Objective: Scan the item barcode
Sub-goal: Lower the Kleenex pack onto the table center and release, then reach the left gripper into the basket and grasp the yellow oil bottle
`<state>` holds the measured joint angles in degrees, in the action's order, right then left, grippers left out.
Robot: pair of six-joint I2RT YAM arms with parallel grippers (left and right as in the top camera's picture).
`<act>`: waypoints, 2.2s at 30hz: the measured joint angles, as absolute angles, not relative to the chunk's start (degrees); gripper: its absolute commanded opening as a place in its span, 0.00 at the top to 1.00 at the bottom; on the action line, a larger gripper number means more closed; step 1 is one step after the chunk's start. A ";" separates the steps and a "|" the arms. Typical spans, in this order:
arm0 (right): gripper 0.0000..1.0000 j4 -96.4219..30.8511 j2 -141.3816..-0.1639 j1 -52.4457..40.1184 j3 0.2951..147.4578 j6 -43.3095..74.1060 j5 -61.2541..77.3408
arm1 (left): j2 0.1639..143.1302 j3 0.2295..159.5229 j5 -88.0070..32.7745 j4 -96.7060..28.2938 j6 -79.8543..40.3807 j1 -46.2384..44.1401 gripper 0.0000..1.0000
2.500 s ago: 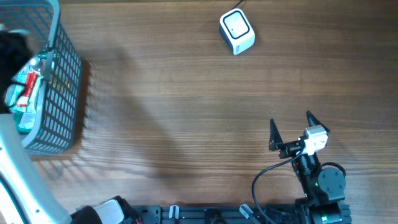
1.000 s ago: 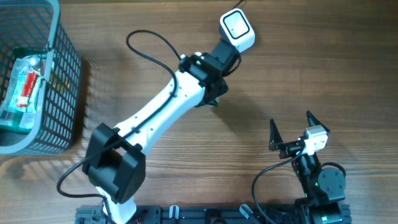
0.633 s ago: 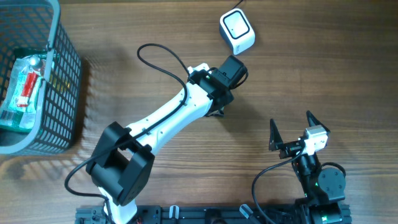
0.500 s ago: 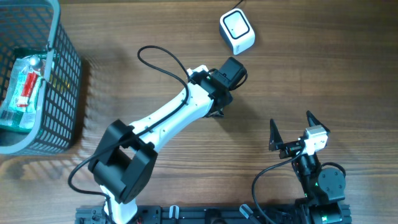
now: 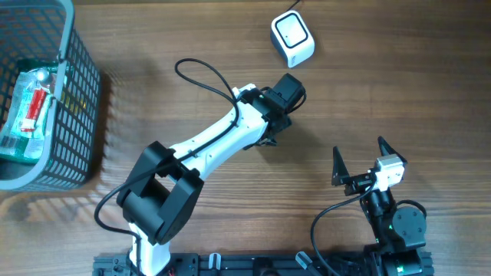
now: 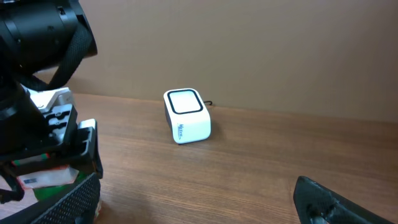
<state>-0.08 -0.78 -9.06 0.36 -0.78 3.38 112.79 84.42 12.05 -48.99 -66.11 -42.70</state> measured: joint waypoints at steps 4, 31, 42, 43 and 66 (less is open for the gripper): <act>0.00 -0.08 -0.78 -9.06 0.34 -0.78 3.38 | 112.81 84.44 12.16 -48.71 -63.70 -42.70 0.00; 0.00 -0.05 -0.78 -9.06 0.36 -0.78 3.38 | 93.71 113.62 22.24 -61.47 -10.94 -10.39 0.00; 0.00 -0.05 -0.78 -9.06 0.34 -0.78 3.38 | 93.14 113.99 6.63 -60.31 -6.50 25.04 0.00; 0.00 -0.08 -0.78 -9.06 0.36 -0.78 3.38 | 93.58 113.99 4.91 -60.45 -6.52 26.94 0.00; 0.00 -0.05 -0.78 -9.06 0.36 -0.78 3.38 | 113.14 110.83 -7.01 -61.67 -6.72 33.82 0.16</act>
